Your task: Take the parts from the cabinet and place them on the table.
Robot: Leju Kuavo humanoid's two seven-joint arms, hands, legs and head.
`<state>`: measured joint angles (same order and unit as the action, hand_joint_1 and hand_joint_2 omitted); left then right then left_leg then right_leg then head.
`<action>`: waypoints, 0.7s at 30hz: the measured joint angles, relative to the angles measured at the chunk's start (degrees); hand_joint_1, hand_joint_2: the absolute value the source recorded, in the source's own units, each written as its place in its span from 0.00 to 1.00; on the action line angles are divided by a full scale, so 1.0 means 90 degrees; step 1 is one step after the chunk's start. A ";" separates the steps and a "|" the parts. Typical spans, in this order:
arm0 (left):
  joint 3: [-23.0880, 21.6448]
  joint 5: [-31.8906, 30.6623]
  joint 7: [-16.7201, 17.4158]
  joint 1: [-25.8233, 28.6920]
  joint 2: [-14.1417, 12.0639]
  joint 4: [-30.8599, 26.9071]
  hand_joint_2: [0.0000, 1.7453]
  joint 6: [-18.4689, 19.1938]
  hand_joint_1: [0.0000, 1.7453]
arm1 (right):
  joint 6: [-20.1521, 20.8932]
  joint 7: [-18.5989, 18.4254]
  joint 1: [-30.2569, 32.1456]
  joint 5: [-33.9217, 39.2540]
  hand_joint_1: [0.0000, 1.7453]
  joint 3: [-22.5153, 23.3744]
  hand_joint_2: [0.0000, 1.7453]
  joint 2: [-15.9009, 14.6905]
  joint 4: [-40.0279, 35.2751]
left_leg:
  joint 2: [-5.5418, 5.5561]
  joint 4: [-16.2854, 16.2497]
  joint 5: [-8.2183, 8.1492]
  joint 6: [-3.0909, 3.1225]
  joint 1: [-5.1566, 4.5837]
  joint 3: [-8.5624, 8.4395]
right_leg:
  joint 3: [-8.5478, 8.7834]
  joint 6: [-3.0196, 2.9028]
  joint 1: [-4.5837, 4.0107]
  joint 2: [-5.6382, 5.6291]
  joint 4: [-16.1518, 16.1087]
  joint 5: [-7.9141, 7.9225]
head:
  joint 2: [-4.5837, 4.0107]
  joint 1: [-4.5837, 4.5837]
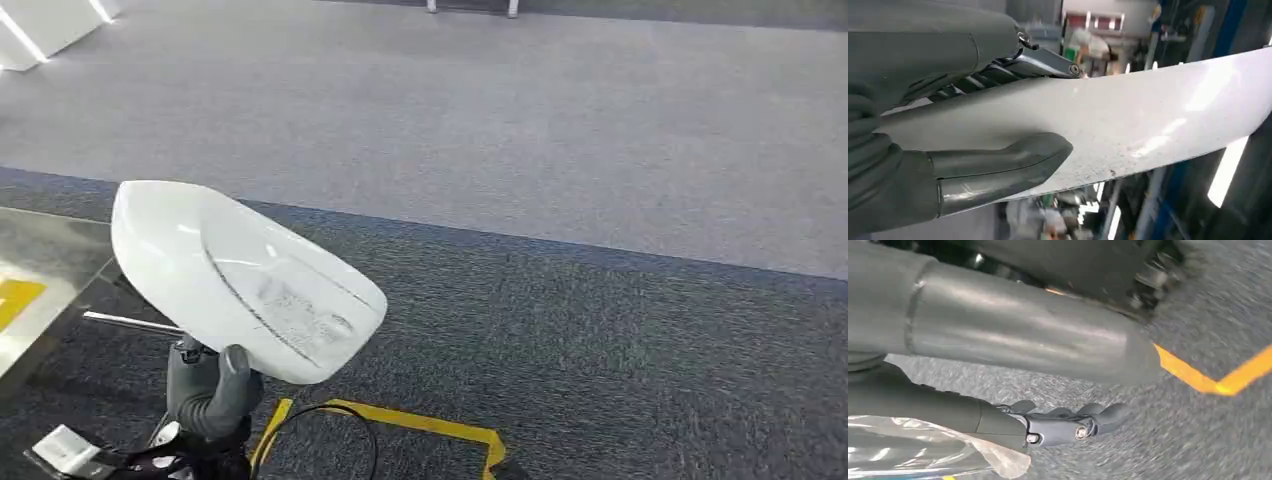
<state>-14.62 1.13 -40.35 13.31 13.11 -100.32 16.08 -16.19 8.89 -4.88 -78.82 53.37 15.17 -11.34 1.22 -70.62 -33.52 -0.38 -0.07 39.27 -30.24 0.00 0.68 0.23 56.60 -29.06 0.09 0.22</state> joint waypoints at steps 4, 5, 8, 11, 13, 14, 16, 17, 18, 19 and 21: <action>-0.0215 -0.0369 0.0000 -0.0015 -0.0094 -0.0027 1.00 -0.1412 1.00 | 0.0126 -0.0487 0.0044 -0.0288 0.00 -0.0038 0.00 0.0000 0.0000 | -0.0095 -0.0036 0.0308 -0.0075 0.0079 -0.0014 | 0.0040 0.0015 0.0000 0.0388 0.0005 -0.0055 | 0.0000 0.0002; -0.0276 -0.0422 0.0000 0.0012 -0.0114 -0.0099 1.00 -0.1794 1.00 | 0.0223 -0.0568 0.0042 -0.0398 0.00 -0.0080 0.00 0.0000 0.0000 | -0.0190 0.0500 0.0590 -0.0066 0.0078 -0.0285 | 0.0075 0.0024 0.0000 0.0458 0.0007 -0.0079 | 0.0000 0.0005; -0.0463 -0.0502 0.0000 0.0076 -0.0165 -0.0362 1.00 -0.2534 1.00 | 0.0435 -0.0466 0.0039 -0.0556 0.00 -0.0187 0.00 -0.0094 -0.0002 | -0.0654 0.1322 0.0667 0.0072 -0.0027 -0.0675 | 0.0122 0.0138 -0.0066 0.0649 0.0036 -0.0161 | 0.0000 0.0024; -0.0578 -0.0527 0.0000 0.0205 -0.0206 -0.0498 1.00 -0.2639 1.00 | 0.0478 -0.0420 0.0005 -0.0573 0.00 -0.0257 0.00 -0.0167 -0.0002 | -0.0405 0.1325 0.0677 0.0166 -0.0046 -0.0633 | 0.0194 0.0227 -0.0062 0.0904 0.0010 -0.0202 | 0.0000 0.0002; -0.0631 -0.0532 -0.0005 0.0224 -0.0216 -0.0576 1.00 -0.2656 1.00 | 0.0481 -0.0398 -0.0022 -0.0580 0.00 -0.0294 0.00 -0.0216 -0.0005 | -0.0273 0.1365 0.0711 0.0256 0.0014 -0.0658 | 0.0050 0.0287 -0.0012 0.0367 0.0303 -0.0473 | 0.0000 -0.0041; -0.0648 -0.0532 -0.0005 0.0217 -0.0218 -0.0593 1.00 -0.2656 1.00 | 0.0486 -0.0398 -0.0010 -0.0580 0.00 -0.0299 0.00 -0.0228 -0.0005 | -0.0202 0.1364 0.0722 0.0295 0.0017 -0.0648 | -0.0179 0.0296 -0.0004 0.0158 0.0790 -0.0714 | 0.0000 -0.0065; -0.0682 -0.0532 -0.0005 0.0220 -0.0240 -0.0598 1.00 -0.2690 1.00 | 0.0476 -0.0361 0.0004 -0.0573 0.00 -0.0308 0.00 -0.0265 -0.0005 | -0.0032 0.1360 0.0724 0.0304 0.0014 -0.0646 | -0.0726 0.0313 -0.0004 0.0016 0.1839 -0.1075 | 0.0000 -0.0073; -0.0707 -0.0517 -0.0005 0.0220 -0.0255 -0.0598 1.00 -0.2707 1.00 | 0.0442 -0.0286 0.0014 -0.0561 0.00 -0.0321 0.00 -0.0282 -0.0005 | 0.0061 0.1359 0.0724 0.0304 0.0013 -0.0649 | -0.0896 0.0316 -0.0008 -0.0005 0.2085 -0.1081 | 0.0000 -0.0073; -0.0728 -0.0471 -0.0005 0.0218 -0.0272 -0.0598 1.00 -0.2709 1.00 | 0.0398 -0.0198 0.0013 -0.0549 0.00 -0.0333 0.00 -0.0289 -0.0005 | 0.0149 0.1358 0.0724 0.0304 0.0013 -0.0657 | -0.0931 0.0305 -0.0008 -0.0013 0.2027 -0.0931 | 0.0000 -0.0068; -0.0748 -0.0454 -0.0005 0.0207 -0.0284 -0.0598 1.00 -0.2700 1.00 | 0.0369 -0.0104 -0.0025 -0.0539 0.00 -0.0345 0.00 -0.0291 -0.0005 | 0.0247 0.1354 0.0723 0.0303 0.0013 -0.0664 | -0.0842 0.0285 -0.0007 -0.0030 0.1699 -0.0638 | 0.0000 -0.0073; -0.0755 -0.0376 -0.0002 0.0126 -0.0279 -0.0595 1.00 -0.2561 1.00 | 0.0347 -0.0031 -0.0153 -0.0525 0.00 -0.0357 0.00 -0.0291 -0.0005 | 0.0428 0.1351 0.0723 0.0299 0.0015 -0.0677 | -0.0398 0.0225 0.0004 -0.0278 0.0543 0.0054 | 0.0000 -0.0073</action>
<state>-21.42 -2.25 -40.37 14.45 10.60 -105.68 -6.97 -13.07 8.61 -6.25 -83.54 50.16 12.55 -11.39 5.07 -58.46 -27.02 2.31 0.06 33.18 -33.82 2.03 0.72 -2.27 61.49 -28.58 0.09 -0.44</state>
